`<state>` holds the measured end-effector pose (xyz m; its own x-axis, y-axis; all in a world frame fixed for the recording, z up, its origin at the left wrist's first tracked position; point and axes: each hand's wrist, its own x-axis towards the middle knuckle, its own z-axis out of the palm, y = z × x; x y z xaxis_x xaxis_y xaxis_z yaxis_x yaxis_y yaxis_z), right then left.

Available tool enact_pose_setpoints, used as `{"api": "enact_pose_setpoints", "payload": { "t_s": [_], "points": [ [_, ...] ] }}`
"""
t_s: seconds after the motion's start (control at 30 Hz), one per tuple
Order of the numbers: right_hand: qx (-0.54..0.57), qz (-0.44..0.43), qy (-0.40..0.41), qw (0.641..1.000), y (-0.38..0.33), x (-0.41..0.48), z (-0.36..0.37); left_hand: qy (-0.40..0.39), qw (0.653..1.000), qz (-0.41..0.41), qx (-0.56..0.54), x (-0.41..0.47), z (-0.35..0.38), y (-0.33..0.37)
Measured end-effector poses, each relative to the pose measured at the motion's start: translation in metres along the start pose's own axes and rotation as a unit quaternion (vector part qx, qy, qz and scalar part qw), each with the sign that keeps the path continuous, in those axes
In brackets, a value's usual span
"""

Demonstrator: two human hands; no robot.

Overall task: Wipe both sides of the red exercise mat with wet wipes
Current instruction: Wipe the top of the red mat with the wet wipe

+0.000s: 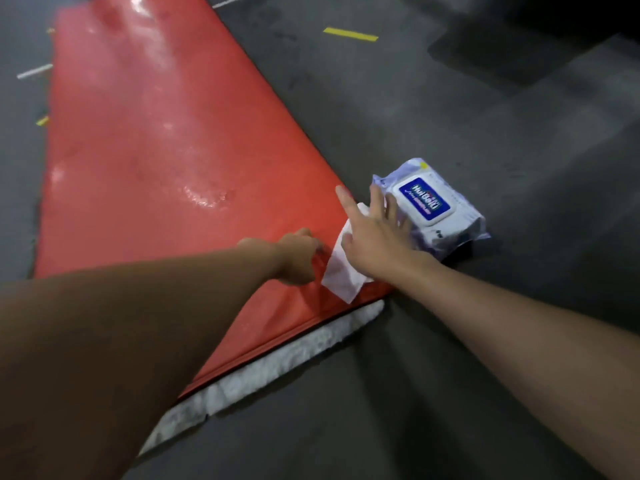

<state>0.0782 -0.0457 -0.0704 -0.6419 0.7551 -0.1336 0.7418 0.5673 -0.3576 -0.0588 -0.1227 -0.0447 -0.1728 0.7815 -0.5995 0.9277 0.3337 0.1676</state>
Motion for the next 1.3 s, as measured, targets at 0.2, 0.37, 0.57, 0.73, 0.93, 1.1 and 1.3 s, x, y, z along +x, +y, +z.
{"api": "enact_pose_setpoints", "payload": {
  "t_s": [0.2, 0.37, 0.57, 0.73, 0.93, 1.1, 1.3],
  "points": [
    [-0.126, -0.044, -0.020, 0.991, -0.014, -0.027, 0.040, 0.010, 0.999, 0.045, 0.013, -0.014, -0.005, -0.006],
    [-0.152, -0.011, -0.008, 0.988, -0.010, -0.035, 0.061, 0.036, 0.997, 0.050, 0.052, -0.014, 0.026, -0.024],
    [-0.138, -0.039, 0.011, 0.990, -0.009, -0.056, 0.052, 0.109, 0.992, 0.067, 0.019, -0.024, 0.066, -0.039],
    [-0.109, -0.046, -0.023, 0.993, -0.007, -0.040, 0.062, 0.176, 0.981, 0.085, -0.014, -0.032, 0.083, -0.052],
    [-0.118, 0.040, 0.042, 0.991, -0.020, -0.051, 0.075, 0.165, 0.984, 0.071, 0.002, -0.050, 0.088, -0.069],
    [-0.152, -0.067, -0.033, 0.986, 0.001, -0.059, 0.060, 0.145, 0.986, 0.081, -0.016, -0.051, 0.092, -0.071],
    [-0.133, -0.131, -0.019, 0.982, -0.034, -0.075, 0.080, 0.159, 0.985, 0.070, -0.013, -0.055, 0.093, -0.069]
  ]
}}
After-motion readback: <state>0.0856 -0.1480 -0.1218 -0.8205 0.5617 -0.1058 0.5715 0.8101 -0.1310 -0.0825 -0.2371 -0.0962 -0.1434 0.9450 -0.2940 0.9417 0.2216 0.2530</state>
